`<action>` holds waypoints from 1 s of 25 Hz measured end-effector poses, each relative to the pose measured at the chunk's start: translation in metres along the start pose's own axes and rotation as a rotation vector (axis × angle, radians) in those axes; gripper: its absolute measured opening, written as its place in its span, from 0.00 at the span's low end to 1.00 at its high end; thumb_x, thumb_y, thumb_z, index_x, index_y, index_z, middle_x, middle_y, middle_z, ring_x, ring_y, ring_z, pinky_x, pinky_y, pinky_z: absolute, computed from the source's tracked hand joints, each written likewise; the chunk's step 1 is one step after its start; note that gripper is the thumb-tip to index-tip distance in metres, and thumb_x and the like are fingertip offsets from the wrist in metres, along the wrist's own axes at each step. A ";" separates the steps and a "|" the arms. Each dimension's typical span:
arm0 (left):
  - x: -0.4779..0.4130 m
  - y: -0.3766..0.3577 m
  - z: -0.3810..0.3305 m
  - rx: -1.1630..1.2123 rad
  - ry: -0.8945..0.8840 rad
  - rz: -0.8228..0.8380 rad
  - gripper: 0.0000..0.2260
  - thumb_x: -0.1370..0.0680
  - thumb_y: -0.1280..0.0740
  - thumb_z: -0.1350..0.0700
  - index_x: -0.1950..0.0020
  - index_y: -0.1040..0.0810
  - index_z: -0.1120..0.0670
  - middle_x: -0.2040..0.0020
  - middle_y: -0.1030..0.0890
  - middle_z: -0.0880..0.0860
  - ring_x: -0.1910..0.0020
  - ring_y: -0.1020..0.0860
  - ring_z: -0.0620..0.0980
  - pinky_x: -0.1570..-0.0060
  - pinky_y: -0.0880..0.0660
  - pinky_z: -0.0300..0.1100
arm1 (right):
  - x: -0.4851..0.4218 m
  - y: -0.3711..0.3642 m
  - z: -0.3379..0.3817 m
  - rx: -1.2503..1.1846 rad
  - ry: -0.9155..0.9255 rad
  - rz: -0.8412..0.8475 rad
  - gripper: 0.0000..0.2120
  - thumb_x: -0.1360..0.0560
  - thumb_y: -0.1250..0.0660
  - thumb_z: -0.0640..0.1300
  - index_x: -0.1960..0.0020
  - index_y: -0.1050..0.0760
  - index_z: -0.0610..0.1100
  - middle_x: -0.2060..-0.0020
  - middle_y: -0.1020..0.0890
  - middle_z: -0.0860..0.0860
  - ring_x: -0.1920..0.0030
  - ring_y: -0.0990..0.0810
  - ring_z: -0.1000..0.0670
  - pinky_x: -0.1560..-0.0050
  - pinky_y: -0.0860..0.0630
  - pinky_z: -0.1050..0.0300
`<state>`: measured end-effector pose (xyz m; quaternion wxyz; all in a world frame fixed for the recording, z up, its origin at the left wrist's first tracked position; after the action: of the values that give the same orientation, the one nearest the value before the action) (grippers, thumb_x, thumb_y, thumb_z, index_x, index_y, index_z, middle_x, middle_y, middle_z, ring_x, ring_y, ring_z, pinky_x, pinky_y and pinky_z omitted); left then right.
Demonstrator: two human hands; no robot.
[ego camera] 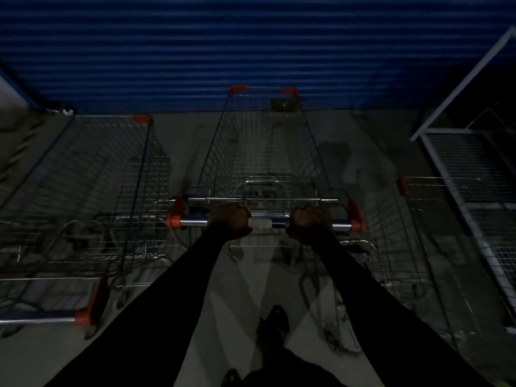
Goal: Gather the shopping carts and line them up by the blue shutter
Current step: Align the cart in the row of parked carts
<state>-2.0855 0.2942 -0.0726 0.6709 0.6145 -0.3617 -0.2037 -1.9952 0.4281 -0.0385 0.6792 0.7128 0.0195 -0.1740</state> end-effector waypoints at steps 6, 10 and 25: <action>-0.006 -0.011 0.002 0.093 0.048 0.099 0.17 0.25 0.35 0.45 0.39 0.23 0.51 0.41 0.21 0.54 0.40 0.25 0.55 0.43 0.29 0.46 | -0.006 -0.016 -0.011 0.021 -0.021 0.081 0.06 0.42 0.35 0.44 0.72 0.31 0.43 0.77 0.27 0.44 0.76 0.27 0.43 0.72 0.31 0.57; 0.011 -0.013 -0.017 0.004 -0.046 0.021 0.18 0.26 0.35 0.41 0.40 0.24 0.48 0.41 0.21 0.50 0.40 0.25 0.54 0.43 0.30 0.48 | 0.012 -0.008 -0.003 0.095 0.041 0.077 0.06 0.41 0.37 0.45 0.73 0.31 0.43 0.78 0.27 0.45 0.76 0.27 0.45 0.72 0.33 0.59; 0.152 -0.061 -0.078 0.109 -0.127 -0.067 0.15 0.28 0.35 0.43 0.47 0.21 0.49 0.48 0.18 0.50 0.46 0.21 0.53 0.46 0.27 0.47 | 0.184 0.018 0.024 0.233 -0.014 0.294 0.12 0.40 0.38 0.54 0.72 0.25 0.45 0.76 0.24 0.47 0.75 0.23 0.44 0.70 0.28 0.57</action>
<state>-1.9178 0.2281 -0.0948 0.6049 0.6478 -0.3933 -0.2444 -1.8233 0.3652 -0.0724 0.6102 0.7806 -0.1099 -0.0788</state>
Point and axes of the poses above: each hand's wrist, its own x-axis away from the middle knuckle, its own y-axis out of the back of the hand, z = x × y, the point moved 10 cm from there along -x, towards the middle knuckle
